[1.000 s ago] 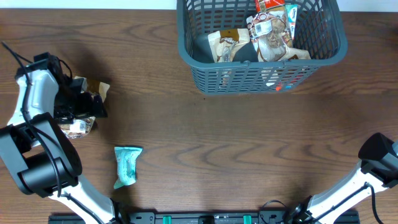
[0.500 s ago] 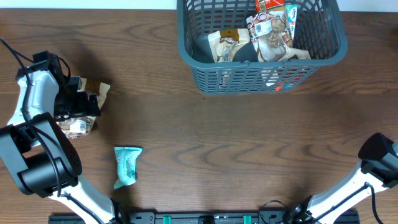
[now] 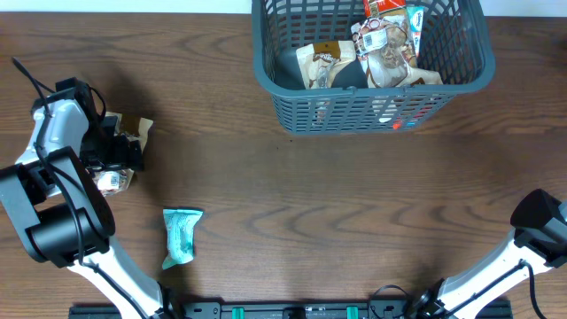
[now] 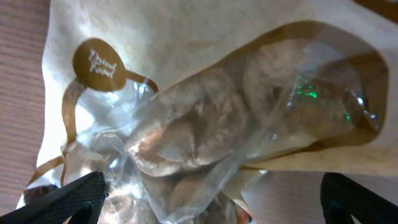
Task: Pack container
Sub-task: 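Close the left gripper on the PanRee bag and lift it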
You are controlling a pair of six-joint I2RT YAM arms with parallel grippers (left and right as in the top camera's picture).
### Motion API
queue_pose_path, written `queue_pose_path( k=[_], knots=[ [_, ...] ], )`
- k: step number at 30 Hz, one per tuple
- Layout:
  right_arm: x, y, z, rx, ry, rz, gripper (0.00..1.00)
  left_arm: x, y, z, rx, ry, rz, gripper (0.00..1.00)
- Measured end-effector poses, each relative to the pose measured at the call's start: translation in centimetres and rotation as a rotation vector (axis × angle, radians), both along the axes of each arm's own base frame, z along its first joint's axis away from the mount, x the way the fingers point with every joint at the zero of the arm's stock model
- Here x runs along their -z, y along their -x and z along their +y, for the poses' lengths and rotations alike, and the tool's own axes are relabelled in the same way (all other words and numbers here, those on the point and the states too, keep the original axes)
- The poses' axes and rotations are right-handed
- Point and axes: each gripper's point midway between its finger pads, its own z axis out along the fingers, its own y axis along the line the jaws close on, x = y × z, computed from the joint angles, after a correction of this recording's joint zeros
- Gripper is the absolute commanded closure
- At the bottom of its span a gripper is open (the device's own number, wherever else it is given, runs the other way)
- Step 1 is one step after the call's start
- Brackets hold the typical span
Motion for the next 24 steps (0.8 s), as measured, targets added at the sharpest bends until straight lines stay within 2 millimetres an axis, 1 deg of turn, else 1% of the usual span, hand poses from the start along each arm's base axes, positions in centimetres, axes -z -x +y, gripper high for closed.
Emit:
queue_pose_path(
  k=[9,13,19,23,24],
  knots=[
    [0.0,0.0,0.0,0.000,0.000,0.000,0.01,0.6,-0.9,0.5,0.000,-0.016,-0.028,0.01],
    [0.0,0.0,0.0,0.000,0.000,0.000,0.01,1.2,-0.8,0.2,-0.001,0.002,-0.017,0.01],
    [0.0,0.0,0.0,0.000,0.000,0.000,0.01,1.3,-0.9,0.1,-0.002,0.006,-0.022,0.02],
    [0.0,0.0,0.0,0.000,0.000,0.000,0.01,1.3,-1.1,0.1,-0.010,0.006,-0.027,0.25],
    [0.0,0.0,0.0,0.000,0.000,0.000,0.01,1.3,-1.1,0.1,-0.013,0.007,-0.028,0.28]
  ],
)
